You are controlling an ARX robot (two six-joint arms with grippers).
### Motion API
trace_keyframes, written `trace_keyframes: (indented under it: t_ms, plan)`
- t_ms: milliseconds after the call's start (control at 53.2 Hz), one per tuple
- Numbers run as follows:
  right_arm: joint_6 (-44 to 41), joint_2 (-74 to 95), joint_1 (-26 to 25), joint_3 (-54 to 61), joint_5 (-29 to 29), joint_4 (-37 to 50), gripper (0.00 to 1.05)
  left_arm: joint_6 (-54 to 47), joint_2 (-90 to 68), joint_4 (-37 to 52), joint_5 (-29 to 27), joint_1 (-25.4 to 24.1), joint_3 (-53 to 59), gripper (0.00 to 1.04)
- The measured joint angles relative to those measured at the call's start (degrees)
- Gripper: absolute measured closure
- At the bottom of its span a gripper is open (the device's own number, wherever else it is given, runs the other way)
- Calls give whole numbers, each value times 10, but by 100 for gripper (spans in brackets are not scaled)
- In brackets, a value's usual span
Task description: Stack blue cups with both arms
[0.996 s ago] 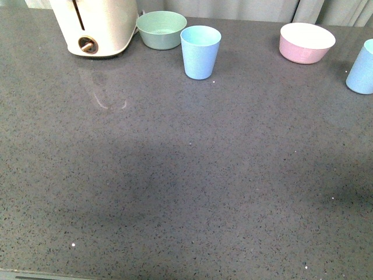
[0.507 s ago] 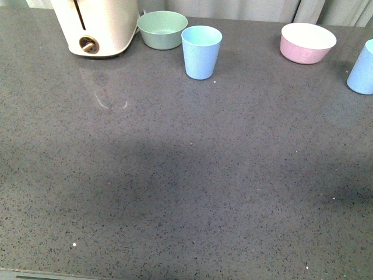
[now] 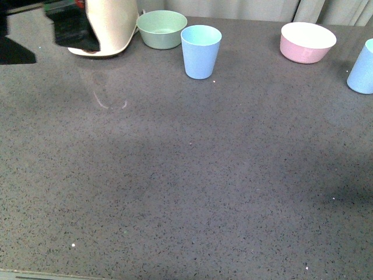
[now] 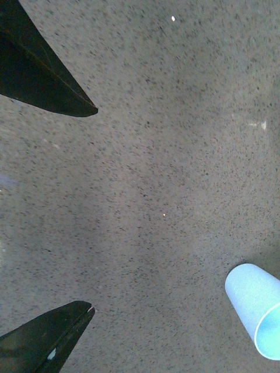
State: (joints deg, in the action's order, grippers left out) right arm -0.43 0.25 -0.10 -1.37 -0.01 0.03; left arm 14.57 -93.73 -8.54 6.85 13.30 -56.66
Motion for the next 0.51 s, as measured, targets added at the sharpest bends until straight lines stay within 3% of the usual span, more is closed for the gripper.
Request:
trace_keyframes:
  t_ms: [131, 507]
  plan:
    - [0, 0, 0, 0, 0, 0, 9, 18, -105, -48, -16, 32, -127, 9]
    - [0, 0, 0, 0, 0, 0, 9, 49, -247, -132, -39, 87, -325, 9]
